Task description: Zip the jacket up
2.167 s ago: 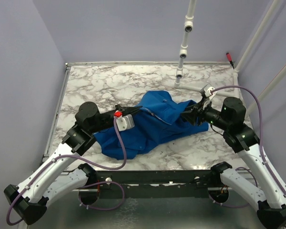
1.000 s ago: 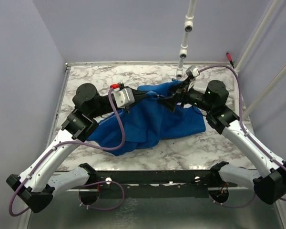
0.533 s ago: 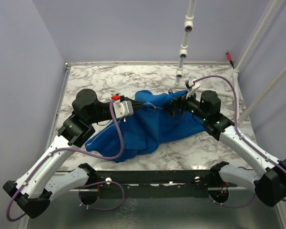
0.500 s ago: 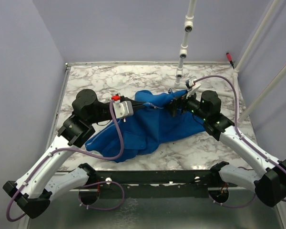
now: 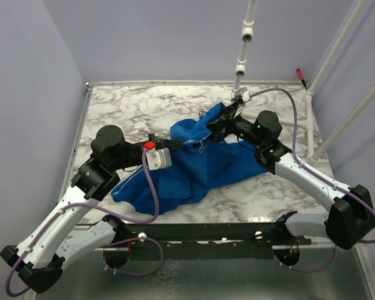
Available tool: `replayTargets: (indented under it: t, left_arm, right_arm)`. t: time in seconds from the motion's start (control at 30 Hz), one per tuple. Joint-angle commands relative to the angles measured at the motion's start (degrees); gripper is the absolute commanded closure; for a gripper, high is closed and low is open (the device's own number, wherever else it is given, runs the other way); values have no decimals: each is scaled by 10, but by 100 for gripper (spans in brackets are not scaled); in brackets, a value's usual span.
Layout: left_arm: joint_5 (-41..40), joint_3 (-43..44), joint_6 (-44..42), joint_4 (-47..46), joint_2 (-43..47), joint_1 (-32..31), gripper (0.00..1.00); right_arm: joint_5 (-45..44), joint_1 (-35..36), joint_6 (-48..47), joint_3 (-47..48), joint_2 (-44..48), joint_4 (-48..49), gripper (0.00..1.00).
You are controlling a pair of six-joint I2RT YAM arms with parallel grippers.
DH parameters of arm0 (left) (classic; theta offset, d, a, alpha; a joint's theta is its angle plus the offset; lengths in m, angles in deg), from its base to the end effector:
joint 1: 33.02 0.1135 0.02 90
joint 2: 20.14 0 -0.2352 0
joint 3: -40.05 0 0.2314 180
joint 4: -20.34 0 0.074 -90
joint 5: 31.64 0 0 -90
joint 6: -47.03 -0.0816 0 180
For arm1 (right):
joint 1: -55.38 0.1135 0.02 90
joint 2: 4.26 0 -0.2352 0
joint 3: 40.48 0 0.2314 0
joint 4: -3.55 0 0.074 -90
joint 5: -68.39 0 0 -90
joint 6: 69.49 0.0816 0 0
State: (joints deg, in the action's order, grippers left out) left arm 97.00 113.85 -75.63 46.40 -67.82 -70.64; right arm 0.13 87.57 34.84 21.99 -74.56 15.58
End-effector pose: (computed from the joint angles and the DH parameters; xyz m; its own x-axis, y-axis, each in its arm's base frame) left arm 0.1330 -0.1668 0.3894 0.5249 0.1276 -0.8415 0.8173 0.2003 0.5402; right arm 0.2542 0.1957 0.3144 -0.1398 0.1837 -0.9730 -0.7977 0.5613 0.2206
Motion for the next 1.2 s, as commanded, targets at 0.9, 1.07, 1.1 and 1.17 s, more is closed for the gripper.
replayTargets:
  t: [0.9, 1.07, 1.1, 1.17]
  left_arm:
    - [-13, 34, -234, 125, 53, -1, 100]
    - [-18, 31, -225, 124, 58, -1, 100]
    - [-18, 29, -224, 124, 60, -1, 100]
    - [-18, 26, -223, 124, 62, -1, 100]
  right_arm:
    - [-7, 4, -291, 138, -79, -429, 14]
    - [32, 4, -281, 143, -63, -413, 32]
    - [39, 4, -285, 145, -57, -419, 31]
    - [48, 4, -297, 153, -46, -444, 30]
